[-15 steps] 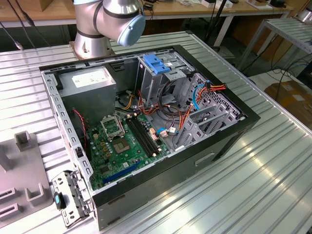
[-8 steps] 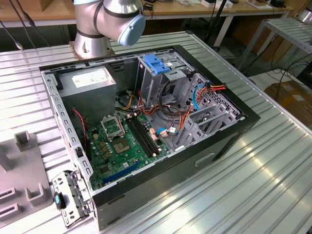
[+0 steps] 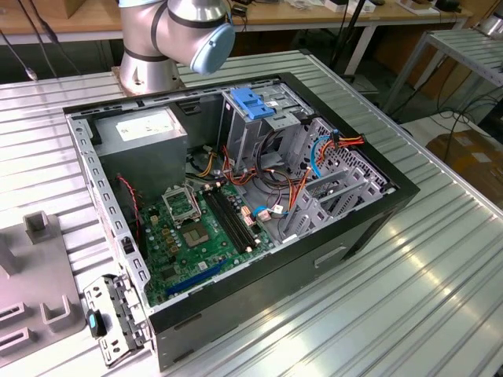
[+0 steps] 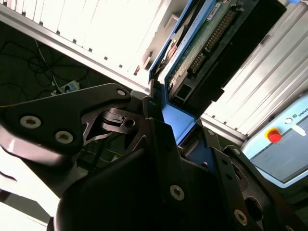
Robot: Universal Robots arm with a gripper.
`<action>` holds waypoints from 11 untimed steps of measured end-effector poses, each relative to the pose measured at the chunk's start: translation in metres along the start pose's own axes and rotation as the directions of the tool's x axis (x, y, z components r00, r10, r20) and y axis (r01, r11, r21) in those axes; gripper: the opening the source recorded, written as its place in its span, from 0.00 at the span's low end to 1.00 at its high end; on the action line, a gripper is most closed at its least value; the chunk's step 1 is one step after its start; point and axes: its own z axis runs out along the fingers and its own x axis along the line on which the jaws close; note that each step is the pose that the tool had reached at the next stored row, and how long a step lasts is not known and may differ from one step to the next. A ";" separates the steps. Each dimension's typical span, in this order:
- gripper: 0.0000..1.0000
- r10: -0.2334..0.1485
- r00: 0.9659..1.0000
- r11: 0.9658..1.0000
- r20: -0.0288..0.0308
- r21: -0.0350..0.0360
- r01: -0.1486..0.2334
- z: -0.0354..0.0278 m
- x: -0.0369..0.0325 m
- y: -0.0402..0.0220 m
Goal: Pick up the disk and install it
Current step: 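Pick up the disk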
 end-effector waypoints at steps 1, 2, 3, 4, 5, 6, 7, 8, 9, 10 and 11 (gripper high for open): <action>0.37 0.000 1.000 1.000 0.000 0.000 0.000 0.0000 0.0000 -0.0011; 0.37 0.000 1.000 1.000 0.000 0.000 0.000 0.0000 -0.0001 -0.0022; 0.37 0.000 1.000 1.000 0.000 0.000 0.000 0.0000 -0.0001 -0.0034; 0.37 0.000 1.000 1.000 0.000 0.000 0.000 0.0000 -0.0001 -0.0046; 0.37 0.000 1.000 1.000 0.000 0.000 0.000 0.0000 -0.0001 -0.0060; 0.37 0.000 1.000 1.000 0.000 0.000 0.000 -0.0001 -0.0002 -0.0072; 0.37 0.000 1.000 1.000 0.000 0.000 0.000 -0.0001 -0.0002 -0.0085; 0.37 0.000 1.000 1.000 0.000 0.000 0.000 -0.0001 -0.0002 -0.0099; 0.37 0.000 1.000 1.000 0.000 0.000 0.000 -0.0001 -0.0003 -0.0113; 0.37 0.000 1.000 1.000 0.000 0.000 0.000 -0.0001 -0.0003 -0.0128; 0.37 0.000 1.000 1.000 0.000 0.000 0.000 -0.0002 -0.0004 -0.0143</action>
